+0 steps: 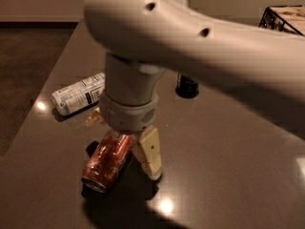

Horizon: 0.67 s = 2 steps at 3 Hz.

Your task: Place coke can upright

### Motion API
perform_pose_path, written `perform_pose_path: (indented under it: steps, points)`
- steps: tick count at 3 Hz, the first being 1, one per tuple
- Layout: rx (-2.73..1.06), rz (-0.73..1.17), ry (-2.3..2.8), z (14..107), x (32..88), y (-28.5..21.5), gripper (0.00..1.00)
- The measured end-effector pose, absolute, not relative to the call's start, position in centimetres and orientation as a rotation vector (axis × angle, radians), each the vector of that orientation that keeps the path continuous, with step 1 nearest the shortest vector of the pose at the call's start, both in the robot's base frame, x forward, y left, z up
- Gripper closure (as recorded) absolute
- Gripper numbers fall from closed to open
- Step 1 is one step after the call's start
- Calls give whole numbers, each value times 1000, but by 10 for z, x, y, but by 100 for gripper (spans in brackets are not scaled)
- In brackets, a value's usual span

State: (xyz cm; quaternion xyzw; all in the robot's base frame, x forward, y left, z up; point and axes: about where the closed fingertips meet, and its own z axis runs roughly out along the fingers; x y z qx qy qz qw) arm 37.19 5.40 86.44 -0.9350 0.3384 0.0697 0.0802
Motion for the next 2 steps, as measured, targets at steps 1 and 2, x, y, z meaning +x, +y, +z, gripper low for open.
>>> perform_pose_path:
  steps: [1,2]
  points:
    - [-2861,197,976,855,367,66,0]
    - [-2945,161,915,844,359,77,0]
